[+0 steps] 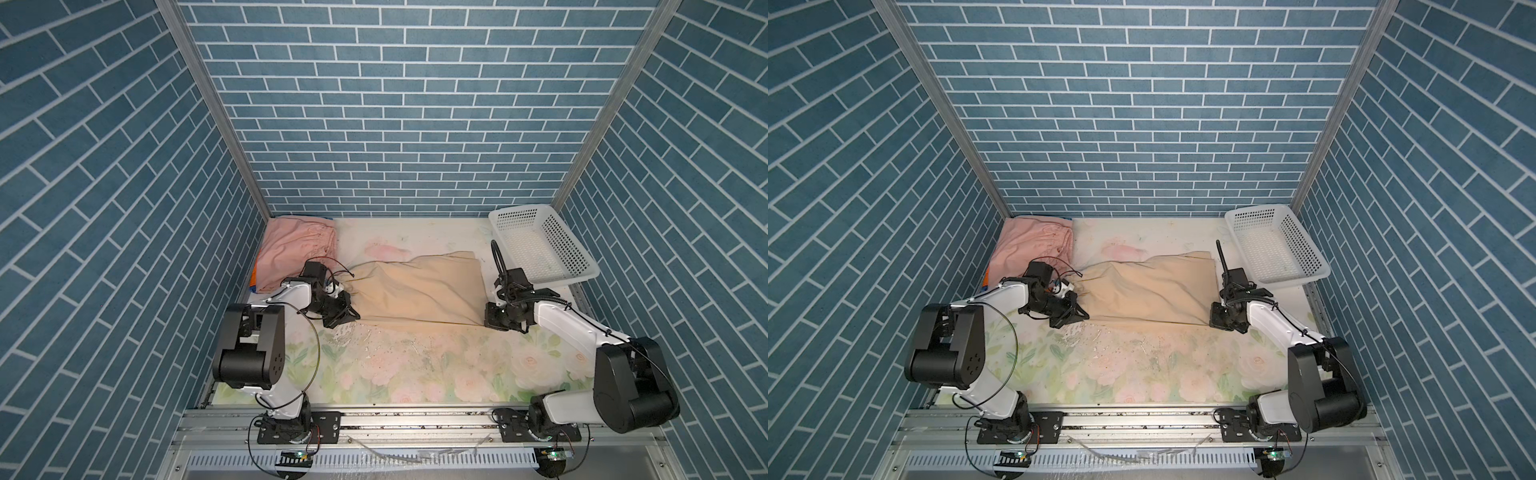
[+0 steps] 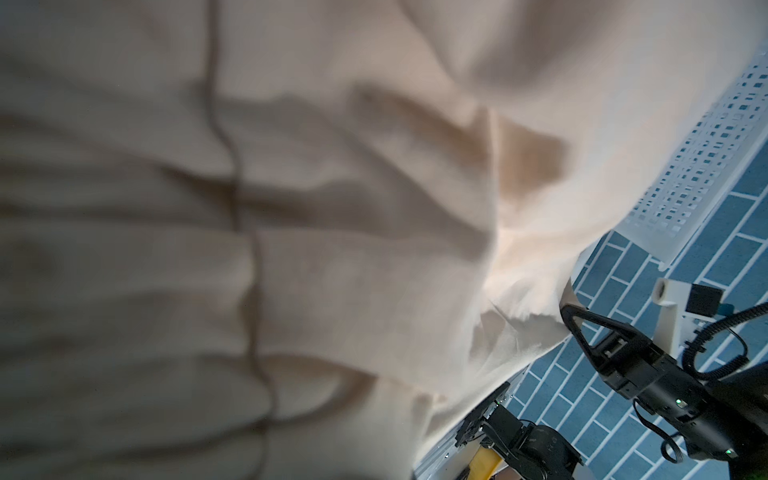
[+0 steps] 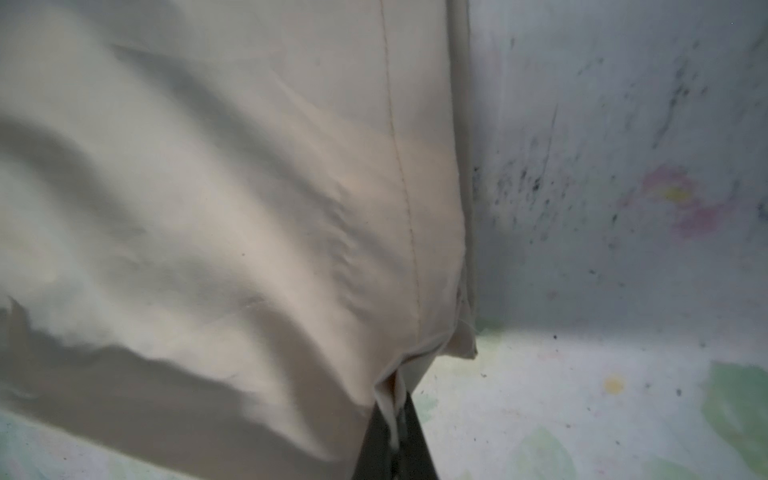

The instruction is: Fold and stack the shorts

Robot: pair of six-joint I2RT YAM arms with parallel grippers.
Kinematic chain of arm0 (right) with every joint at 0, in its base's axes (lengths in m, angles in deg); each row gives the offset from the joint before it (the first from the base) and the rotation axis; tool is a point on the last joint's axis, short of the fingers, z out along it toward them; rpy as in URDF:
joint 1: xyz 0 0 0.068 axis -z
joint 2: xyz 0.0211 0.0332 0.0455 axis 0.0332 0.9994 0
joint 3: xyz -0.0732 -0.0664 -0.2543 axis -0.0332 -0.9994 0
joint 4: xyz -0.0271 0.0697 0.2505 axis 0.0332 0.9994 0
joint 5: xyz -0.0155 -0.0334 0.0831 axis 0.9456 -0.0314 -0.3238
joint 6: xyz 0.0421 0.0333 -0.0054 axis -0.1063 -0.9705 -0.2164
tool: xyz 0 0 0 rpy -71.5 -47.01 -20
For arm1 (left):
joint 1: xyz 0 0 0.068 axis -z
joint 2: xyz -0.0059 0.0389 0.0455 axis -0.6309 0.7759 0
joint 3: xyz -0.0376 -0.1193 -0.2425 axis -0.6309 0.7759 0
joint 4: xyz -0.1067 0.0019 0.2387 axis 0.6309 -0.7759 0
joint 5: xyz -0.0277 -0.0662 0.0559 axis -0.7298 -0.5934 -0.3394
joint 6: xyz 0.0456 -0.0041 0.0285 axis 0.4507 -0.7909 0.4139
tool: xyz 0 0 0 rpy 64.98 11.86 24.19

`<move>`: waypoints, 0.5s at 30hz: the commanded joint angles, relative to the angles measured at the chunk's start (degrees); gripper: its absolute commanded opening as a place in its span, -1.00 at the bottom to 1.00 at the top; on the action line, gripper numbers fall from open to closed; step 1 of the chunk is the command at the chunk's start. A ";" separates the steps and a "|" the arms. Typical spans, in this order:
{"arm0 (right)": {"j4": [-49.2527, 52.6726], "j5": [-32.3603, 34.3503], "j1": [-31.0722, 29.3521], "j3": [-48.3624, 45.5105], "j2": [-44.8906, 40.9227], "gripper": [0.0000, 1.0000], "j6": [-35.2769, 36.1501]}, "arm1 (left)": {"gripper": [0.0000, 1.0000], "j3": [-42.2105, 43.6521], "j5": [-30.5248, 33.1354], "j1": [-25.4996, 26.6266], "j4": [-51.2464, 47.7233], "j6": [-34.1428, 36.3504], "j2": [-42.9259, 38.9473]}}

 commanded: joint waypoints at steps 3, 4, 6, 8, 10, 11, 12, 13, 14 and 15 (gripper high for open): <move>-1.23 1.98 0.07 0.26 1.57 -1.00 0.11 | -0.91 2.52 -0.55 -0.71 3.11 0.31 1.54; -1.43 2.00 0.06 0.45 1.96 -1.00 0.11 | -0.91 2.64 -0.65 -0.69 3.36 0.38 1.68; -1.59 1.83 0.06 0.81 3.13 -1.00 0.19 | -0.81 2.59 -0.65 -0.71 3.07 0.90 1.81; -1.70 1.42 0.09 1.20 4.54 -1.00 0.11 | -0.27 2.57 -1.26 -0.72 3.22 1.17 1.84; -2.05 0.86 0.06 1.18 4.77 -0.96 0.03 | -0.04 2.82 -3.02 -0.71 4.85 0.29 0.89; -1.98 0.86 0.06 1.18 4.53 -0.89 -0.06 | 0.10 2.78 -3.65 -0.72 5.27 -0.02 0.14; -1.69 0.99 0.06 1.32 4.03 -0.82 -0.07 | 0.37 2.34 -3.97 -0.72 5.26 -0.05 -0.82; -1.17 1.18 0.06 1.65 3.54 -0.78 -0.02 | 0.71 1.59 -3.92 -0.72 4.53 0.25 -1.87; -0.72 1.29 0.10 1.93 3.04 -0.75 0.02 | 0.98 0.51 -3.54 -0.69 3.09 1.03 -2.65; -0.05 1.30 0.10 2.34 2.46 -0.70 0.10 | 0.99 -1.28 -2.33 -0.72 0.54 2.62 -3.46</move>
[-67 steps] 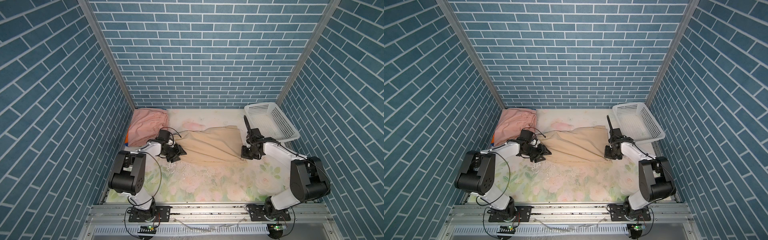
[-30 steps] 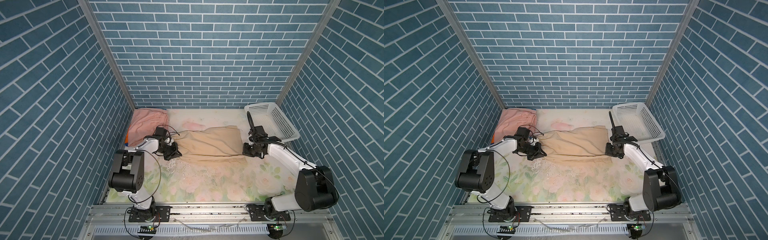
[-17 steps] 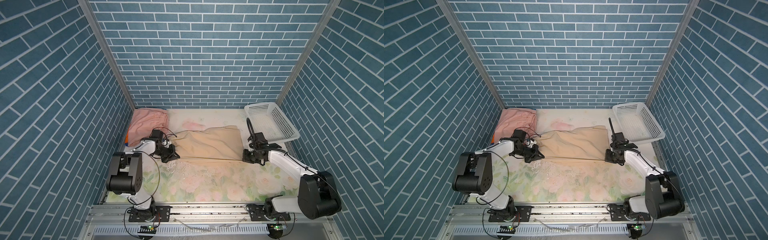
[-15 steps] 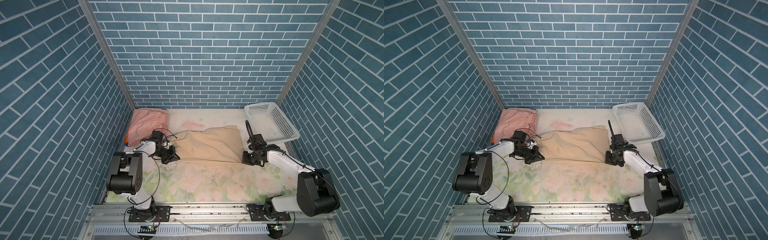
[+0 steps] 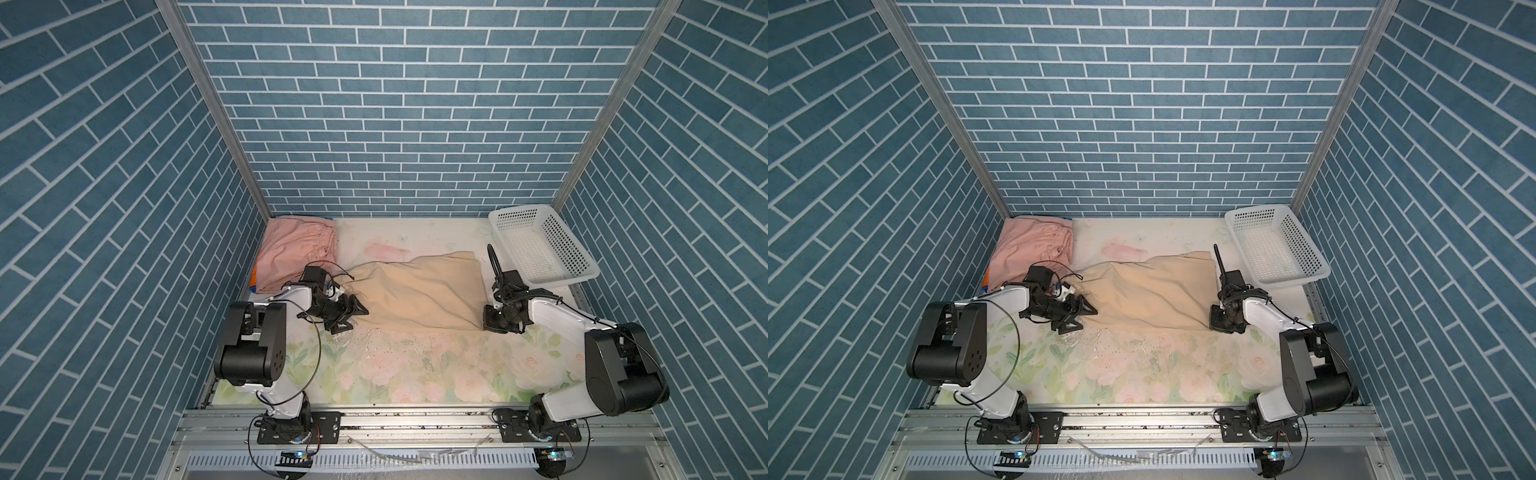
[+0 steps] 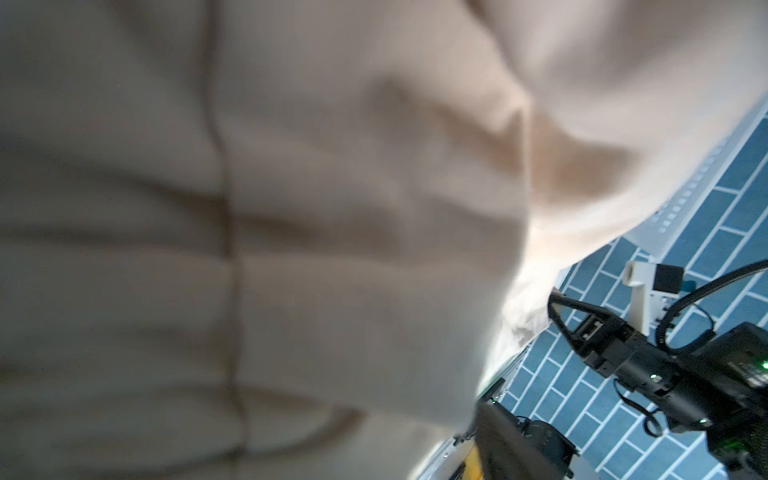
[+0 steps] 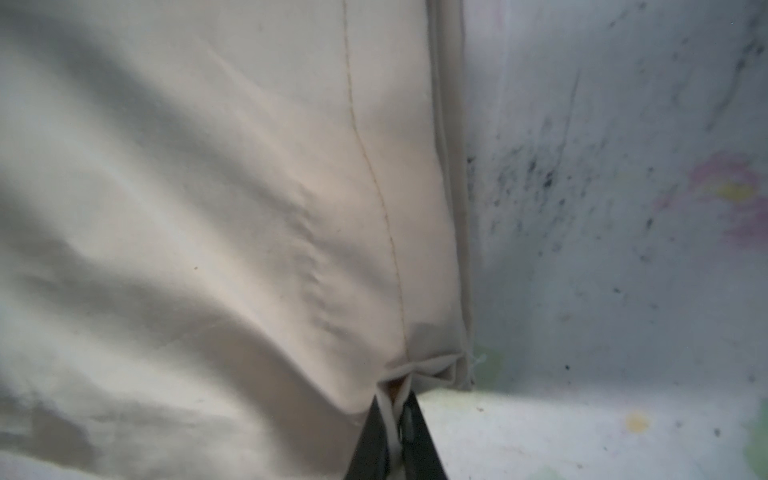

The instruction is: Fold and stack the shorts

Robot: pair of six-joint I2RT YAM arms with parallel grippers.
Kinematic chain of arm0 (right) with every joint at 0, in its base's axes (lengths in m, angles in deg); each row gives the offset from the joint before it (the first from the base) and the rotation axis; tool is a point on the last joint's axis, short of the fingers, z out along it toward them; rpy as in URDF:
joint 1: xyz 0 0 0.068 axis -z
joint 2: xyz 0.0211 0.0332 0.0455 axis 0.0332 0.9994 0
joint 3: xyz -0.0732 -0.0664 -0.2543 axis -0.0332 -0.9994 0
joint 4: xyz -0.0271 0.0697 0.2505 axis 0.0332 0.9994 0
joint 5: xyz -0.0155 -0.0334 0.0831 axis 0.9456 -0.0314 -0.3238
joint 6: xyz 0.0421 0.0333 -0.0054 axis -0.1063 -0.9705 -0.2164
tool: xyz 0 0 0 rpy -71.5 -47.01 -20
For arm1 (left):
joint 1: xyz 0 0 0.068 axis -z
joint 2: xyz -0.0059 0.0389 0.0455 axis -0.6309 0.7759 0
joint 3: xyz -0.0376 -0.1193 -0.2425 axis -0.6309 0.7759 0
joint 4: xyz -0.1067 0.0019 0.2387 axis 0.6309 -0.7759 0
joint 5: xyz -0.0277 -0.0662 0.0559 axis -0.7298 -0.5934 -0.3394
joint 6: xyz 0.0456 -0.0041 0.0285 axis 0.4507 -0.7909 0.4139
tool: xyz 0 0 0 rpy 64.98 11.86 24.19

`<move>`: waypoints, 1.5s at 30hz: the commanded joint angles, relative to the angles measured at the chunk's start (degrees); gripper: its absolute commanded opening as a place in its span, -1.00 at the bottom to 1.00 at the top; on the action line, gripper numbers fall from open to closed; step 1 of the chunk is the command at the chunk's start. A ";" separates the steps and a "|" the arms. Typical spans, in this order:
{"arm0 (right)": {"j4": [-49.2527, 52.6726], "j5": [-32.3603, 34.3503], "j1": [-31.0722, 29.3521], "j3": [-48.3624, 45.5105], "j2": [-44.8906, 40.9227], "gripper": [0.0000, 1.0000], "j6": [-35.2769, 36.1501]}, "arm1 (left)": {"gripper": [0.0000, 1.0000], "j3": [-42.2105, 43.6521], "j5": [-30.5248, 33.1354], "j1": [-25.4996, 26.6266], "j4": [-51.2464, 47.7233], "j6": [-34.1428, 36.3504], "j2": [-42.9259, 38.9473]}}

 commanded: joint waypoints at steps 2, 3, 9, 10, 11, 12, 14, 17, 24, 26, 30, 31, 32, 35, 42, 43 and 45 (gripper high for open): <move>3.14 0.82 0.06 2.88 -2.82 -0.54 0.52 | 0.99 -7.22 4.52 -0.35 -8.93 5.67 -3.94; 4.08 0.81 0.07 3.43 -3.48 -0.42 0.70 | 0.99 -9.47 8.19 -0.39 -11.70 7.11 -4.53; 9.83 4.50 0.57 9.15 -6.27 0.37 1.94 | 0.99 -18.07 13.47 0.52 -14.95 6.19 -7.16; 10.25 6.11 1.10 10.87 -5.67 0.52 2.43 | 0.99 -19.04 11.95 2.01 -13.30 4.80 -7.18; 10.45 6.18 1.74 12.66 -4.65 0.61 2.91 | 0.99 -19.97 11.19 3.96 -12.15 3.71 -6.86; 10.69 6.21 2.21 15.14 -2.99 0.66 3.53 | 0.99 -21.35 10.34 6.58 -11.48 2.86 -5.99; 11.23 6.10 2.77 20.60 1.83 0.71 4.95 | 0.99 -23.36 9.34 11.09 -10.58 1.42 -3.67; 10.68 5.21 2.96 28.92 10.03 0.76 6.21 | 0.99 -20.21 6.31 14.93 -1.83 -4.81 -1.93; 10.42 2.75 3.66 46.30 28.05 0.73 7.30 | 0.99 -13.85 5.38 15.65 5.48 -5.80 2.00; 10.72 2.79 4.05 50.47 31.76 0.65 7.63 | 0.99 -14.34 5.94 15.57 3.77 -3.77 3.43; 12.48 2.97 5.16 57.42 38.45 0.44 8.26 | 0.99 -14.51 7.05 15.26 1.97 -1.46 5.87; 12.99 3.08 5.39 58.88 39.74 0.40 8.37 | 0.99 -14.46 7.06 15.21 1.89 -1.22 6.59; 13.32 3.18 5.52 59.72 40.65 0.36 8.45 | 0.99 -14.46 6.99 15.13 1.88 -0.96 7.21; 13.31 3.10 5.93 60.49 42.01 0.23 8.53 | 0.99 -14.46 7.15 14.86 1.84 -0.44 9.05; 11.46 0.85 6.19 60.11 45.28 0.09 8.13 | 0.99 -14.95 7.96 14.68 1.26 0.62 11.59; 11.12 0.59 6.19 60.18 45.63 0.06 7.91 | 0.99 -14.99 7.94 14.68 1.35 0.60 11.86; 10.74 -0.01 6.21 60.45 46.34 -0.02 7.76 | 0.99 -14.82 8.03 14.68 1.53 0.61 11.93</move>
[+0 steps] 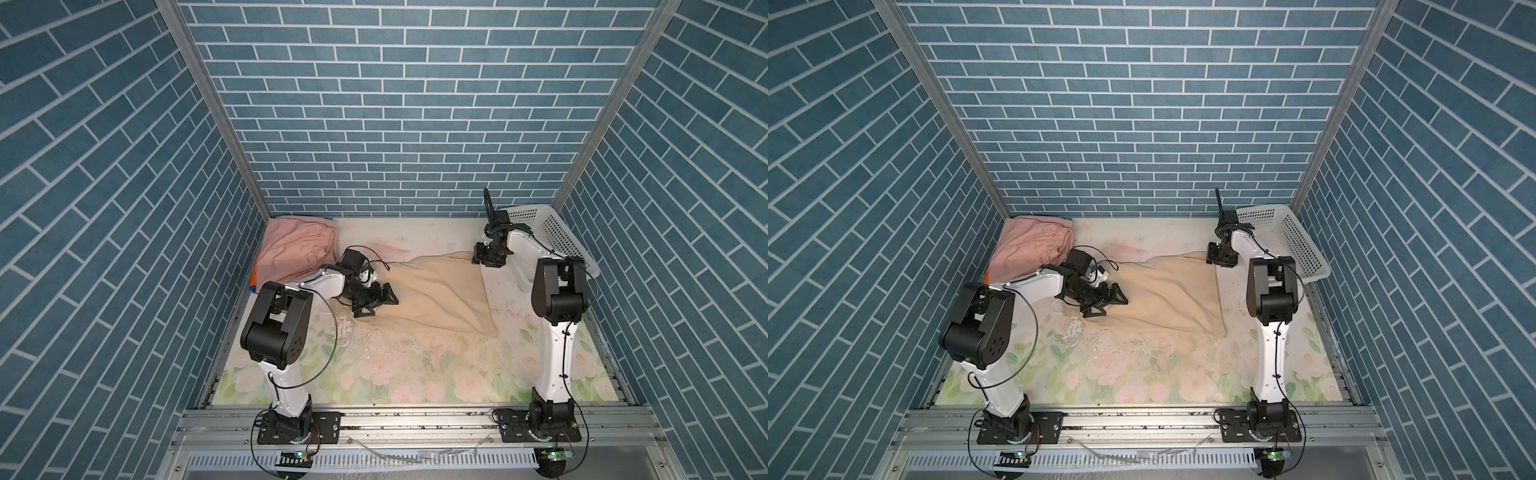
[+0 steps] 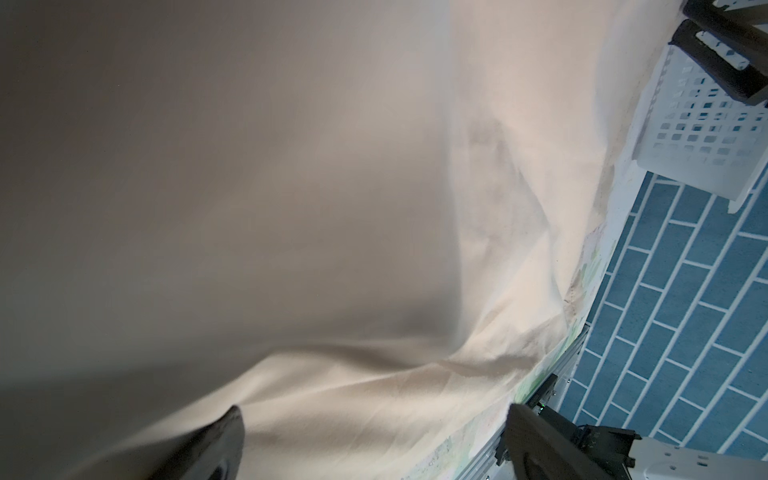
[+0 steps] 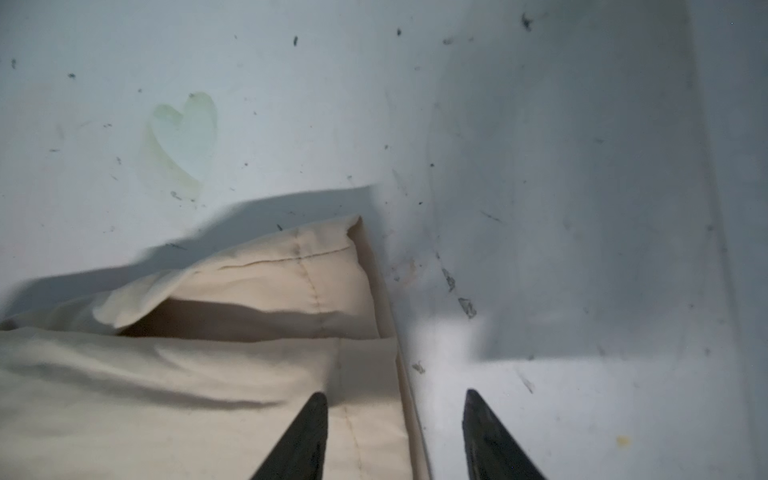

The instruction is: Fold and stack the shorts

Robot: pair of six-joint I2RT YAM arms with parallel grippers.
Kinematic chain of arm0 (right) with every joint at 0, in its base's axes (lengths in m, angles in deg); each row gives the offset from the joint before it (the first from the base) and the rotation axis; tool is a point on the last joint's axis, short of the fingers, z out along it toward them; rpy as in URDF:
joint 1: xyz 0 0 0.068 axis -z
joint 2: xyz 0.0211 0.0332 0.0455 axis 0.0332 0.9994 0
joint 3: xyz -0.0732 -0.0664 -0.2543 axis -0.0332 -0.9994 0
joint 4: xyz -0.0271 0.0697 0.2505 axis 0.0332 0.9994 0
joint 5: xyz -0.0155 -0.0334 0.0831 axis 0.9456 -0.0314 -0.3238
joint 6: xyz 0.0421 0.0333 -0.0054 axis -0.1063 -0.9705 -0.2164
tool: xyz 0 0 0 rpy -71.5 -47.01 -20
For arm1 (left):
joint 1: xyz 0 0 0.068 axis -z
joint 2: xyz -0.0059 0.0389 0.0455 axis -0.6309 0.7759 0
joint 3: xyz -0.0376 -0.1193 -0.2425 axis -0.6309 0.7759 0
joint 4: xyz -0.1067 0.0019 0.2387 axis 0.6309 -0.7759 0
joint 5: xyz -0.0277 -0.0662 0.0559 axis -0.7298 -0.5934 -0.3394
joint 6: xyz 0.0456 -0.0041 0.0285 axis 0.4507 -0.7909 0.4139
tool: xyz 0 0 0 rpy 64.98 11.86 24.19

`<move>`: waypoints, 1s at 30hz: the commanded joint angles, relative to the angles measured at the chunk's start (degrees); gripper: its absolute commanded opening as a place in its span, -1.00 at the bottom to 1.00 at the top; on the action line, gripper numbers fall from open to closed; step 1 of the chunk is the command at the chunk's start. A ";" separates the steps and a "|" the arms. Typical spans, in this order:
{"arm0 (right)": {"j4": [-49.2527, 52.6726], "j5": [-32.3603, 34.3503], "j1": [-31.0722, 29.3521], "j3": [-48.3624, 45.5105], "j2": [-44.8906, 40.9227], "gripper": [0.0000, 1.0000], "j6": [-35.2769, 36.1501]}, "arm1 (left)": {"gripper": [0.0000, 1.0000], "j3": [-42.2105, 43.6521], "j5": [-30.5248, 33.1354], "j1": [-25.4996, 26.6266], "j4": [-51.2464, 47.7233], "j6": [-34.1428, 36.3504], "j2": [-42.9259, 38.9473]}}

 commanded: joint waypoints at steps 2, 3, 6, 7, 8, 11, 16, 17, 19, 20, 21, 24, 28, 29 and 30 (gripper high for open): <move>-0.59 -3.08 0.03 1.11 1.87 -0.07 0.50 | 0.99 -0.38 1.43 -0.43 -0.85 1.16 1.35; -1.07 -3.64 -0.04 1.02 2.12 -0.07 0.20 | 0.99 -0.28 1.45 -0.42 -0.85 1.16 1.42; -1.72 -3.96 0.05 1.11 2.60 -0.17 -0.23 | 0.99 -0.09 1.45 -0.42 -0.85 1.22 1.71; -1.97 -3.83 0.02 1.07 2.66 -0.21 -0.30 | 0.99 -0.02 1.47 -0.42 -0.85 1.26 1.71; -2.08 -3.71 0.00 1.02 2.63 -0.24 -0.33 | 0.99 0.06 1.54 -0.42 -0.86 1.21 1.70; -2.08 -3.22 0.02 1.11 2.45 -0.33 -0.16 | 0.99 0.25 1.52 -0.47 -0.85 1.21 1.79; -2.28 -2.41 0.01 1.27 1.54 -0.52 0.34 | 0.99 0.16 1.50 -0.47 -0.63 1.24 2.35; -2.26 -2.38 0.01 1.37 1.52 -0.54 0.44 | 0.99 0.16 1.54 -0.42 -0.55 1.14 2.41; -1.99 -2.21 -0.02 1.71 1.48 -0.63 0.52 | 0.99 0.16 1.54 -0.44 -0.50 1.05 2.43; -1.80 -2.12 -0.04 1.84 1.47 -0.65 0.54 | 0.99 0.08 1.50 -0.42 -0.49 0.96 2.48; -1.65 -2.12 -0.07 2.05 1.50 -0.69 0.61 | 0.99 -0.01 1.54 -0.42 -0.59 1.01 2.50; -1.38 -1.77 -0.05 2.16 1.10 -0.80 0.80 | 0.99 -0.10 1.45 -0.42 -0.72 1.03 2.33; -0.75 -1.17 -0.04 2.40 0.30 -0.86 1.06 | 0.99 -0.02 1.37 -0.42 -0.54 1.09 2.58; -0.44 -0.99 -0.11 2.49 0.02 -0.86 1.15 | 0.99 -0.01 1.30 -0.42 -0.47 1.00 2.55; -0.33 -0.80 -0.13 2.45 -0.43 -0.87 1.30 | 0.99 0.07 1.31 -0.50 -0.50 1.00 2.57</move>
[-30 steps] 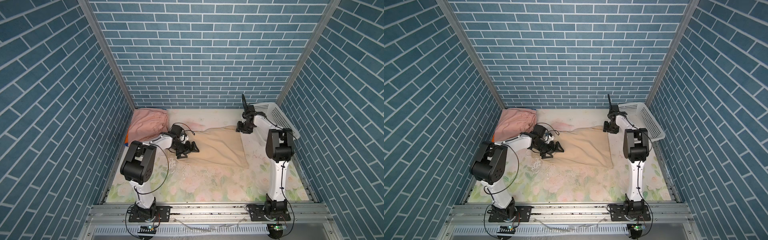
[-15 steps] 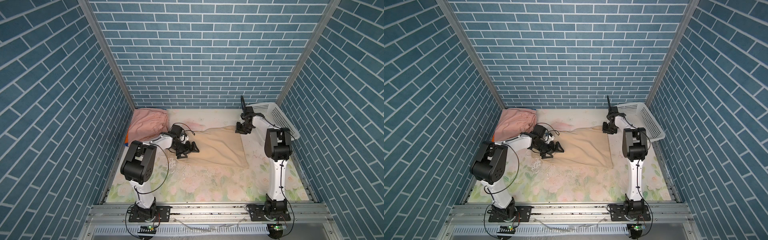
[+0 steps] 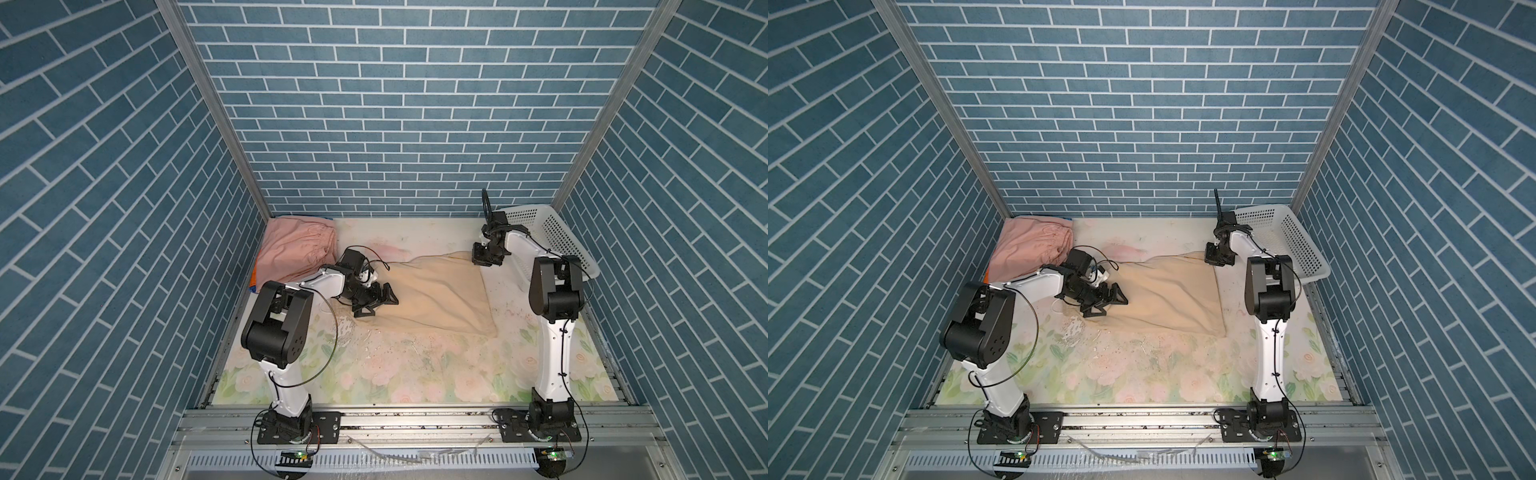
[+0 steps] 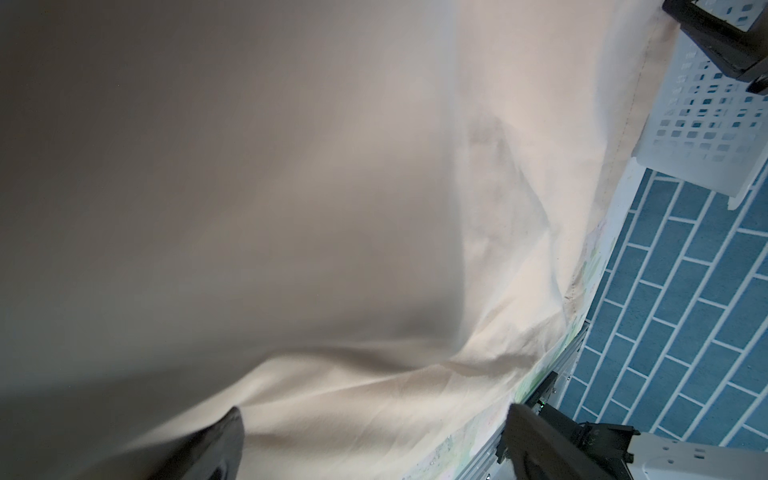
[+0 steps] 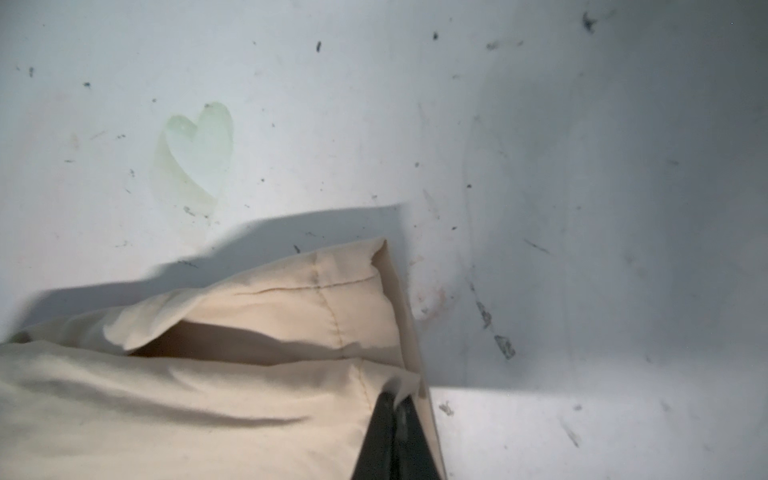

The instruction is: Fold and stack the shorts

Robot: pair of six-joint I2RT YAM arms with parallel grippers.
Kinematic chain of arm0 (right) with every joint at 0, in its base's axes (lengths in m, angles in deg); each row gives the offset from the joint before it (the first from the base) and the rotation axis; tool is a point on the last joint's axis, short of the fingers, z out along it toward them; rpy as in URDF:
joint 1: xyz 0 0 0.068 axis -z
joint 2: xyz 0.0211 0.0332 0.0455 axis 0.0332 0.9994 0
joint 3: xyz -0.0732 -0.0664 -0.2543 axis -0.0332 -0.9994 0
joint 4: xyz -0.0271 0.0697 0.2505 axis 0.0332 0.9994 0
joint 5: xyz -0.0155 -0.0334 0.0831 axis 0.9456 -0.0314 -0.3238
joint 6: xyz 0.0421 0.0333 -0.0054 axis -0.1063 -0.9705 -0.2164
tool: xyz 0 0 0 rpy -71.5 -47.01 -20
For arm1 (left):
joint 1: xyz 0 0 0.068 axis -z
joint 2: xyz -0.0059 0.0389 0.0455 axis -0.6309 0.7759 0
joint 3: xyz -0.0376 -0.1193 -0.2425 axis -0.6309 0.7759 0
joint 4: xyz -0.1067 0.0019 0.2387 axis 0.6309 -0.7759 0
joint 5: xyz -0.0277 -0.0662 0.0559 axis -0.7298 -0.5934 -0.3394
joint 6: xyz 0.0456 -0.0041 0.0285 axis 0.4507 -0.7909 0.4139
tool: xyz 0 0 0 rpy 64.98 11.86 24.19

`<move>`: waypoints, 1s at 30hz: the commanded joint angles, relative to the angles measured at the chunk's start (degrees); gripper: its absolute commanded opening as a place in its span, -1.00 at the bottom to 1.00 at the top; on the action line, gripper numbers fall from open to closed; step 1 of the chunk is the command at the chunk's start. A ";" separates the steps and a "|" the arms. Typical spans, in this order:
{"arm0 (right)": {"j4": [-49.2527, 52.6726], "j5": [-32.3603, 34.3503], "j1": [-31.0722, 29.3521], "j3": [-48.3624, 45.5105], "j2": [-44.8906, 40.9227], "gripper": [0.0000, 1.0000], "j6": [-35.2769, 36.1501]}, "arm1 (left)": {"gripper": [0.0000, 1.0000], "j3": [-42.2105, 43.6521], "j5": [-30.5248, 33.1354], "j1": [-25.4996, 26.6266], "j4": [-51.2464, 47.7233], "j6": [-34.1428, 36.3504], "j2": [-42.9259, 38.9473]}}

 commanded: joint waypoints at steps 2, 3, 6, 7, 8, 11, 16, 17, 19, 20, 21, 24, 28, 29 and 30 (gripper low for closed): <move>1.17 1.71 -0.19 0.98 -3.11 -0.91 1.47 | 0.99 0.09 1.71 -0.33 -0.54 0.66 2.23; 0.97 1.82 -0.24 0.62 -3.73 -0.93 1.47 | 0.99 0.09 1.71 -0.33 -0.52 0.74 2.37; 0.98 1.92 -0.40 0.41 -4.24 -1.00 1.53 | 0.99 0.11 1.71 -0.35 -0.46 0.82 2.62; 0.98 2.08 -0.47 0.39 -5.89 -1.00 1.57 | 0.99 0.18 1.71 -0.33 -0.46 0.83 2.63; 0.81 2.25 -0.57 0.31 -6.57 -1.00 1.57 | 0.99 0.23 1.71 -0.32 -0.37 0.82 2.60; 0.22 2.26 -0.71 0.27 -8.07 -1.00 1.57 | 0.99 0.27 1.70 -0.36 -0.52 0.85 2.50; -0.25 2.07 -0.70 1.93 -8.36 -1.00 1.22 | 0.99 -0.08 1.71 -0.53 -0.82 0.93 2.62; -0.16 1.85 -0.67 2.56 -7.83 -1.00 1.14 | 0.99 -0.08 1.72 -0.58 -0.81 0.94 2.70; 0.32 1.53 -0.69 4.33 -6.09 -1.00 1.09 | 0.99 -0.08 1.71 -0.67 -0.81 1.01 2.86; 0.38 1.44 -0.64 5.20 -5.14 -1.00 1.13 | 0.99 -0.01 1.71 -0.66 -0.80 1.04 2.89; 0.24 1.43 -0.65 5.92 -3.34 -1.00 1.13 | 0.99 0.01 1.71 -0.74 -0.76 1.01 2.97; -0.07 1.25 -0.67 7.65 -0.31 -1.00 1.22 | 0.99 0.18 1.71 -0.84 -0.81 1.01 3.07; -0.53 0.72 -0.64 9.35 2.87 -1.00 1.40 | 0.99 0.32 1.80 -1.14 -0.92 1.13 3.15; 0.06 0.52 -0.65 10.17 3.73 -1.00 1.40 | 0.99 0.36 1.80 -1.15 -1.04 1.22 3.16; 0.36 0.30 -0.68 10.45 4.26 -1.00 1.40 | 0.99 0.36 1.80 -1.19 -1.03 1.21 3.09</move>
